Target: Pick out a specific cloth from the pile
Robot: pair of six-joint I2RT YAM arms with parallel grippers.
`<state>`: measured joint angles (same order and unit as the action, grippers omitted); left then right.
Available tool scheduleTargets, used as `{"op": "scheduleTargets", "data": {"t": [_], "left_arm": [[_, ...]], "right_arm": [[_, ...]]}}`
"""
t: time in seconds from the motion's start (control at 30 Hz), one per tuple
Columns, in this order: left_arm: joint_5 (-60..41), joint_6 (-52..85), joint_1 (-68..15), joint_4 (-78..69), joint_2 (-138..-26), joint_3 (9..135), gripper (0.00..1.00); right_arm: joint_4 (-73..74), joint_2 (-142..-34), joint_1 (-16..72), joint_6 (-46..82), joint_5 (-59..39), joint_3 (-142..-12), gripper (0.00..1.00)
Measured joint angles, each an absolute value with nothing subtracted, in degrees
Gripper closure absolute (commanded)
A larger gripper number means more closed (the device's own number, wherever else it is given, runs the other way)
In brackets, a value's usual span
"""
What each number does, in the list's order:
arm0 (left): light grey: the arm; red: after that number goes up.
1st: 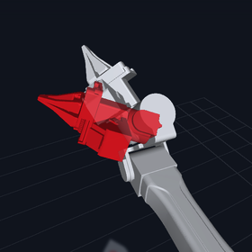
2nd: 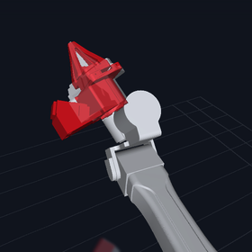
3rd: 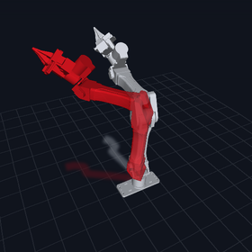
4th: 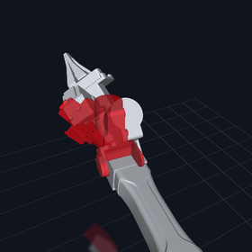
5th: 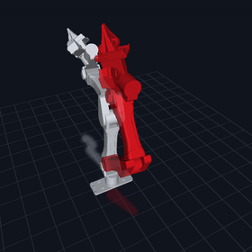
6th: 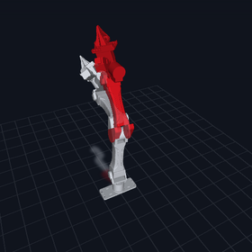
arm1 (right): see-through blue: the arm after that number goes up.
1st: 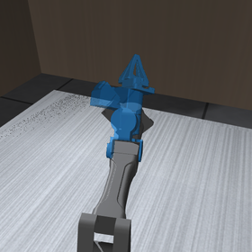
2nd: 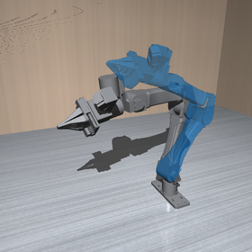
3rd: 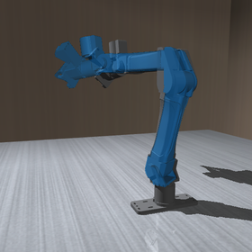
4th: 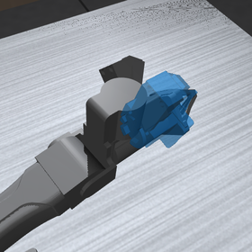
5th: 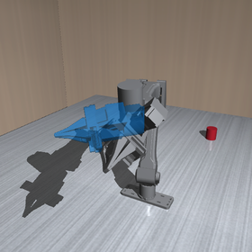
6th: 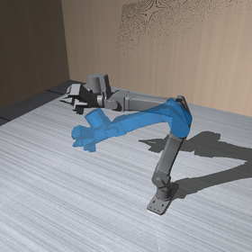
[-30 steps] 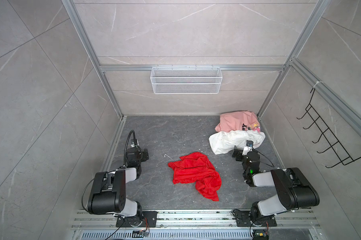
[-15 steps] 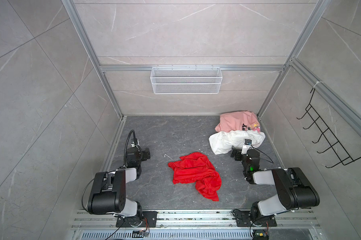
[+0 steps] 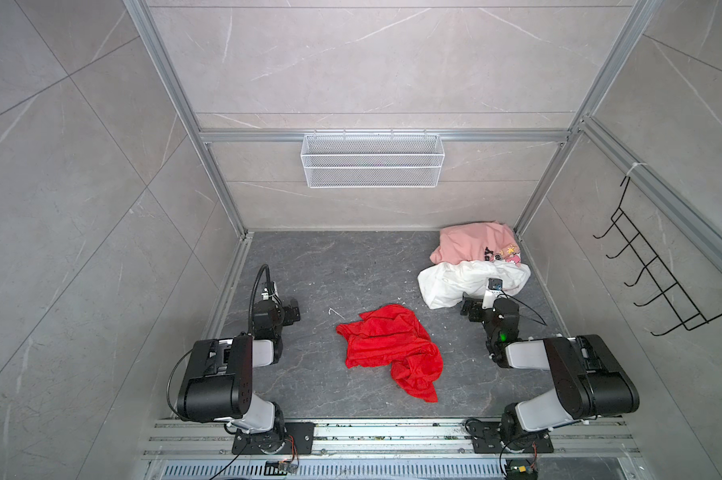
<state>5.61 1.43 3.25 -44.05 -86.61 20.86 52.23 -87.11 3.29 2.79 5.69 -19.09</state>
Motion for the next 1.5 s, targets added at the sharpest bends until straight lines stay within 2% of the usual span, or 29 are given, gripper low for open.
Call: {"op": "scheduleTargets", "data": {"t": [1.5], "left_arm": [[5.6, 1.4, 3.2, -44.2, -86.6, 20.9, 0.0]], "right_arm": [[50.8, -87.1, 3.3, 2.3, 4.3, -19.9, 0.0]]}}
